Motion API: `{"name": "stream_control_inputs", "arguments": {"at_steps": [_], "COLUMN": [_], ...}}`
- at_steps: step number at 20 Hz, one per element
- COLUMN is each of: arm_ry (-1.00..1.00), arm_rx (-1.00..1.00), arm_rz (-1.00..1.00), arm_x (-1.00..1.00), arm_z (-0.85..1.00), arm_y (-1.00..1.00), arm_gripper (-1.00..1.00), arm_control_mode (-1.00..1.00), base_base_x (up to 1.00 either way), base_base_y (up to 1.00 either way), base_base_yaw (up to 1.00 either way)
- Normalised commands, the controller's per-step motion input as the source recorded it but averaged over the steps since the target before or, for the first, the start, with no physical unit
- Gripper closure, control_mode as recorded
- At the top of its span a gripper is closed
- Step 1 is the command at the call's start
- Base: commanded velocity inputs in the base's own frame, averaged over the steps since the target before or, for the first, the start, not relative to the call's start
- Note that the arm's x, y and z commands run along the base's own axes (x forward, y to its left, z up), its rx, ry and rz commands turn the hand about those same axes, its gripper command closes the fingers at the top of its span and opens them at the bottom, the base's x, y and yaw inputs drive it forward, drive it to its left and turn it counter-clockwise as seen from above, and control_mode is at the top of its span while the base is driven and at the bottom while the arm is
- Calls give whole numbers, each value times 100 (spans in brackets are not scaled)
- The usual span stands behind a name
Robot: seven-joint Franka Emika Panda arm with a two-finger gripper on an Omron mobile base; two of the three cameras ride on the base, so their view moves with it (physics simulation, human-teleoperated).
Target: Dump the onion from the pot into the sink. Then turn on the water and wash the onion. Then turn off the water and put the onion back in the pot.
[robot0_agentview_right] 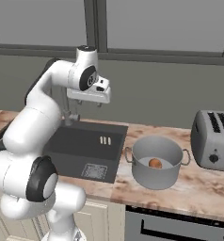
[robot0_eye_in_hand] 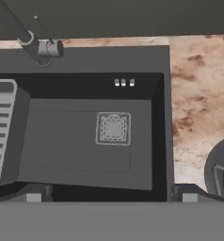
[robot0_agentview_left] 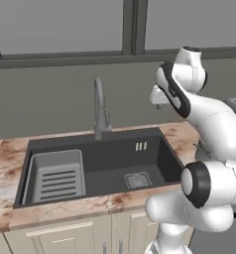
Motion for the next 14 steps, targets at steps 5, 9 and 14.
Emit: {"name": "stream_control_inputs", "arguments": {"at_steps": [5, 9, 14], "arm_ry": [1, 0, 0], "arm_rx": [0, 0, 0], "arm_rz": [-2, -3, -4], "arm_x": [11, 0, -2], "arm_z": [-3, -12, -18], "arm_y": [-58, -67, -71], "arm_gripper": [-100, -100, -100], "arm_control_mode": [-100, -100, -100], "base_base_x": [0, 0, 0], "base_base_y": [0, 0, 0], "base_base_yaw": [0, 0, 0]}}
